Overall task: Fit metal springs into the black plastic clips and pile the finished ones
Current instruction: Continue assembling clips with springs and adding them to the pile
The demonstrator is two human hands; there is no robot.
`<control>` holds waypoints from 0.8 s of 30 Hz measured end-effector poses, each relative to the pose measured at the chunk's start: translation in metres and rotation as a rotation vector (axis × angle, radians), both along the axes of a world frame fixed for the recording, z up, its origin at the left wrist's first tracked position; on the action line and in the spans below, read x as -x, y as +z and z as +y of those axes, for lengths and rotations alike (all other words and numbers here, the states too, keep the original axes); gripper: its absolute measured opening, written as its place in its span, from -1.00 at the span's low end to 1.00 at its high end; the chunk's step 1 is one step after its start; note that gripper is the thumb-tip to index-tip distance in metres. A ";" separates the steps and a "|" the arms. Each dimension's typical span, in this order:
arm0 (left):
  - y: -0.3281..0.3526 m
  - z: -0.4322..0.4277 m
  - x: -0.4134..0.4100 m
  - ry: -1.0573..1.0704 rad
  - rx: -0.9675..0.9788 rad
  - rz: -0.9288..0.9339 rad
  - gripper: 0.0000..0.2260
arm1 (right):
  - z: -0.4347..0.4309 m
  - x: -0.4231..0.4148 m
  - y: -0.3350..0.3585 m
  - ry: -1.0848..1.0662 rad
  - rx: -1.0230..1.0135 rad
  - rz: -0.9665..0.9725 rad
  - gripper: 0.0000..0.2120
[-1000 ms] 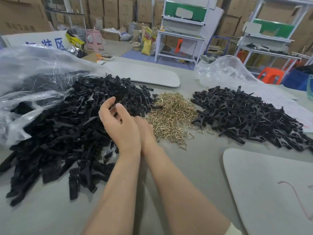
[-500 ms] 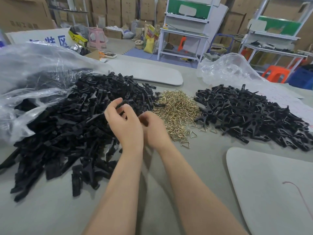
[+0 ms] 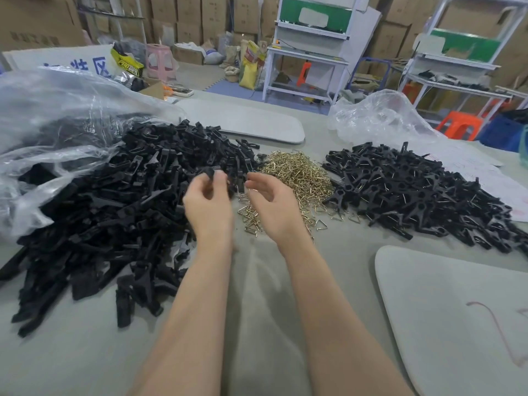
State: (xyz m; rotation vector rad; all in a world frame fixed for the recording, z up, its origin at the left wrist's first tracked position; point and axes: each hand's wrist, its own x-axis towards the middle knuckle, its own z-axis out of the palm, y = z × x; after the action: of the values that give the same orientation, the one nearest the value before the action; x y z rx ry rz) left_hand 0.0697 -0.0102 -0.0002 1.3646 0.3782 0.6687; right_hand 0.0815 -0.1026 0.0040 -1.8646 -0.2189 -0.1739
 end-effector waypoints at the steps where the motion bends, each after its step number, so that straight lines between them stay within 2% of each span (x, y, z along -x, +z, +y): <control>1: 0.003 0.002 0.002 0.070 0.019 -0.058 -0.82 | 0.005 0.000 -0.001 -0.032 0.043 -0.011 -0.68; 3: 0.009 0.004 0.005 0.137 0.078 -0.176 -0.85 | 0.022 0.002 -0.005 -0.001 0.165 -0.042 -0.69; 7: 0.019 0.007 0.011 0.215 0.044 -0.315 -0.87 | 0.057 0.000 -0.007 0.306 0.467 -0.123 -0.72; 9: 0.022 0.009 0.012 0.228 0.068 -0.353 -0.87 | 0.065 -0.008 -0.006 0.375 0.654 -0.180 -0.69; 14: 0.018 0.002 0.009 0.068 0.104 -0.321 -0.80 | 0.051 -0.005 -0.011 0.195 0.715 -0.202 -0.83; 17: 0.010 -0.009 0.001 -0.018 0.104 -0.206 -0.76 | 0.029 0.006 -0.017 0.134 0.537 -0.133 -0.92; 20: 0.005 -0.024 -0.011 -0.095 0.167 -0.067 -0.78 | 0.002 0.005 -0.018 -0.009 0.186 0.017 -0.82; 22: 0.001 -0.034 -0.017 -0.230 0.308 -0.003 -0.87 | -0.017 -0.001 -0.017 -0.144 -0.068 0.087 -0.78; 24: -0.005 -0.041 -0.017 -0.347 0.389 0.028 -0.81 | -0.035 -0.005 -0.018 -0.213 -0.306 0.134 -0.86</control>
State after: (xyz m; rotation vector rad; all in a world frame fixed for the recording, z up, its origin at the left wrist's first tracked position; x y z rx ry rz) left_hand 0.0866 -0.0517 -0.0050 1.0332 0.2673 0.2693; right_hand 0.0867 -0.1375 -0.0140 -1.5842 0.0962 -0.2145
